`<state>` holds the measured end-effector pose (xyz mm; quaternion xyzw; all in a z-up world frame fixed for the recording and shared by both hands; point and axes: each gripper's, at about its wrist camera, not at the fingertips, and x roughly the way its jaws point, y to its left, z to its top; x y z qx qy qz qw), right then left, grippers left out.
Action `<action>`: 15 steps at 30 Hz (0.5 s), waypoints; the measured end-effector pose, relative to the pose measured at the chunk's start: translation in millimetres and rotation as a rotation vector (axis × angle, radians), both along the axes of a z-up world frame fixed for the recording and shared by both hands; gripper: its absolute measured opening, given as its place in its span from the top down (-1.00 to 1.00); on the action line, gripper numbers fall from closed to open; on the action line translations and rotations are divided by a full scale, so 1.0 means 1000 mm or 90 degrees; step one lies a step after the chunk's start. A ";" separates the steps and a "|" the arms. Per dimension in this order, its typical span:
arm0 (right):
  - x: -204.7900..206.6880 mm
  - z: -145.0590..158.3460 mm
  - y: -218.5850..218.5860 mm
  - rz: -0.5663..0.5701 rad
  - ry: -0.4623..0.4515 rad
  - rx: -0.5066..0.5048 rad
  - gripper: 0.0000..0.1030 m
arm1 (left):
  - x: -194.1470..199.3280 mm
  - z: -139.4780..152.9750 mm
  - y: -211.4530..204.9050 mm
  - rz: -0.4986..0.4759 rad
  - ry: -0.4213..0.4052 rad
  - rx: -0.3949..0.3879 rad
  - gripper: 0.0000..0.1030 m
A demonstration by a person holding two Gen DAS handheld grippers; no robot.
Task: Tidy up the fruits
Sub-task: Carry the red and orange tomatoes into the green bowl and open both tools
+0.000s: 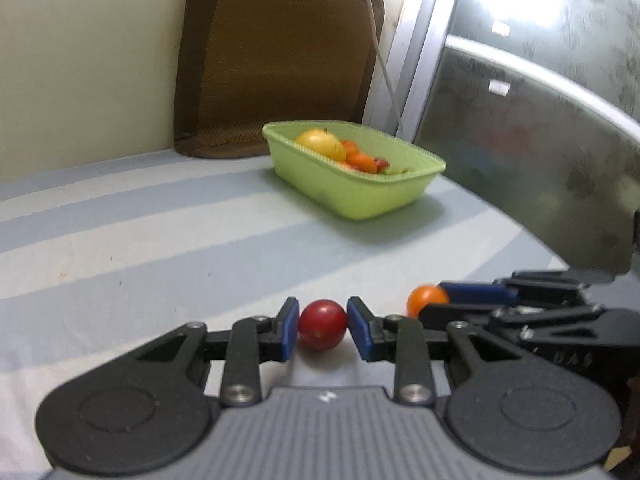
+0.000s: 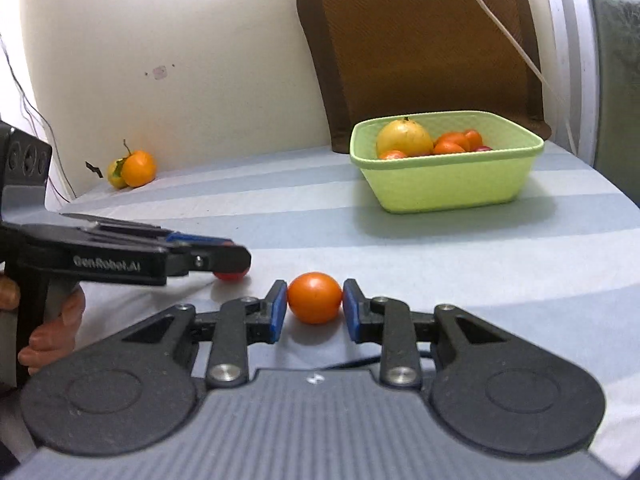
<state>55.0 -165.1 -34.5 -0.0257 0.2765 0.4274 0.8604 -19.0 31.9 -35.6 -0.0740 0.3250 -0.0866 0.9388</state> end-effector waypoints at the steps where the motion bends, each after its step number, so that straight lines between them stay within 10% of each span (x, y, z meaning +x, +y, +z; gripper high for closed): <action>1: 0.000 -0.001 0.006 0.002 0.000 0.001 0.35 | 0.000 -0.001 -0.001 0.002 0.006 0.001 0.42; 15: 0.027 0.012 -0.012 0.008 -0.010 0.048 0.37 | 0.021 0.031 -0.015 0.007 -0.007 0.031 0.48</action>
